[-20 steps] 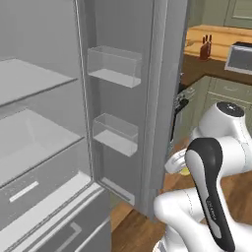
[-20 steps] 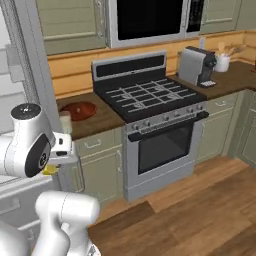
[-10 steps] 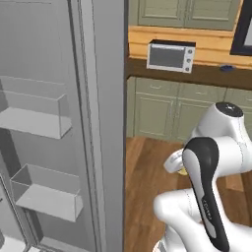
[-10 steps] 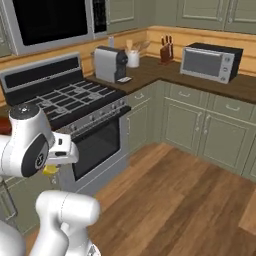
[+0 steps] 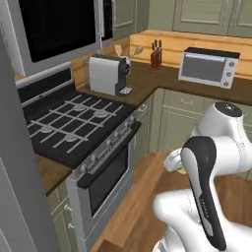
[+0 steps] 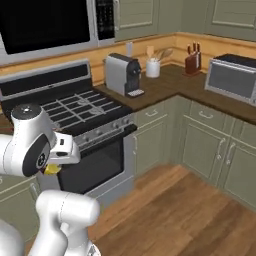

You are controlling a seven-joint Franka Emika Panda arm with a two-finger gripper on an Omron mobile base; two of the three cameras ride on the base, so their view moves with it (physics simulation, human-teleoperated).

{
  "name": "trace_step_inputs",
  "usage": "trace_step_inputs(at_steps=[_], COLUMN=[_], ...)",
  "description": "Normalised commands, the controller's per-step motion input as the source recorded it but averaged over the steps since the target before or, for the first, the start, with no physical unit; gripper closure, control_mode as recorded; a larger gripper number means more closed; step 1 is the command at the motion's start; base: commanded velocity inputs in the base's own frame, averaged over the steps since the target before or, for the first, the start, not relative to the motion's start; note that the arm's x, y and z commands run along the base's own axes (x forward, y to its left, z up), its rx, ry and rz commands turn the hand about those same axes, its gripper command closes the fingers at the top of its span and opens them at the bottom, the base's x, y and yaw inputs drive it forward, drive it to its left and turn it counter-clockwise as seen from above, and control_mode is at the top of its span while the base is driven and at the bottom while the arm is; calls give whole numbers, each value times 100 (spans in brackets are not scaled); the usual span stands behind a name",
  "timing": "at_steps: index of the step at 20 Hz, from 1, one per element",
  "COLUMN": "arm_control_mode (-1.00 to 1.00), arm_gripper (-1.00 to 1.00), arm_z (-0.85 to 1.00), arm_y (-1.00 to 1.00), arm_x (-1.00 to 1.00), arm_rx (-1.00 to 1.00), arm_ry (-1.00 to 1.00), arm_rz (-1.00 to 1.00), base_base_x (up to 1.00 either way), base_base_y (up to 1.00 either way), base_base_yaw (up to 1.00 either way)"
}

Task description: Grab a lemon wedge from the fridge and one ice cube from the ice bowl, and put them in the glass of lemonade.

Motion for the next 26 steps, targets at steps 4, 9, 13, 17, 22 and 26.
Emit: trace_step_inputs(at_steps=[4,9,13,17,22,26], arm_control_mode=[100,100,100,100,100,100], arm_gripper=[100,100,100,100,100,100], arm_z=[0,0,0,0,0,0], arm_y=[0,0,0,0,0,0], arm_x=[0,0,0,0,0,0], arm_rx=[0,0,0,0,0,0], arm_ry=[0,0,0,0,0,0], arm_rz=[0,0,0,0,0,0], base_base_x=[97,39,33,86,44,-37], base_base_y=[-17,5,43,4,-27,-15], base_base_yaw=[84,83,61,40,43,51])
